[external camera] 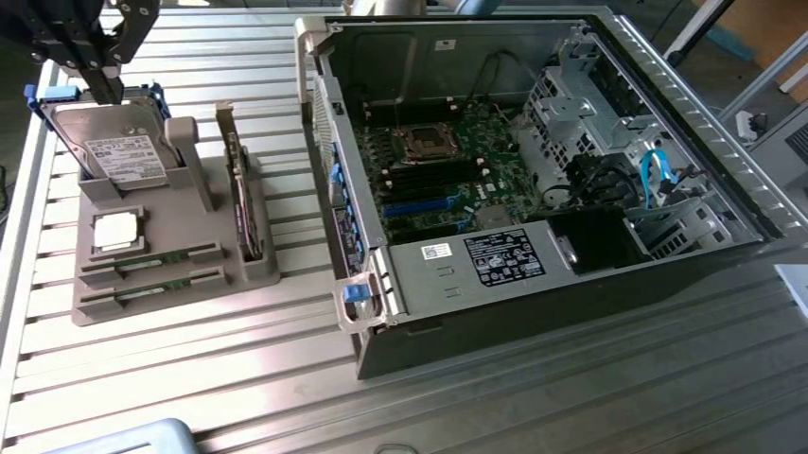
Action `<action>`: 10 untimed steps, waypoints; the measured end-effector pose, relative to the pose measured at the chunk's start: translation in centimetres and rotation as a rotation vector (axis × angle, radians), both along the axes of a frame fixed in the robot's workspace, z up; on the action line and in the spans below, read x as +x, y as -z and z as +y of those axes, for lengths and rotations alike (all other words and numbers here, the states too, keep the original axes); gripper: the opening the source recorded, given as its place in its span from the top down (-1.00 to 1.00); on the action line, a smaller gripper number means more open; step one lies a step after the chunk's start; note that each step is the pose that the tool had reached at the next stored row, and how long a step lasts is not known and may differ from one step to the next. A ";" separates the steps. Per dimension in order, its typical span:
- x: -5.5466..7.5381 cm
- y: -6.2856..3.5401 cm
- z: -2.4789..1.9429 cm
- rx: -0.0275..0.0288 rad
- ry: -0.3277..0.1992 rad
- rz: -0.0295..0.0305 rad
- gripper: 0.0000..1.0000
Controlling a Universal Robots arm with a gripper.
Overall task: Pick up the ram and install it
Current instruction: 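Reach for the ram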
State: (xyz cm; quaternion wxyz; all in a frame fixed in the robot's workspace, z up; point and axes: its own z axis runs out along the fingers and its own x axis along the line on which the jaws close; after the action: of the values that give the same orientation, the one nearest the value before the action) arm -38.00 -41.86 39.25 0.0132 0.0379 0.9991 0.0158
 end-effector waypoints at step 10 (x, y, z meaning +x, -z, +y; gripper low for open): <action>0.0 0.02 -1.80 -0.0068 0.000 0.0001 0.79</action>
State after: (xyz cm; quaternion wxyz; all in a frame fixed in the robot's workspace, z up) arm -38.00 -43.66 39.23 0.0133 0.0378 0.9991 0.0125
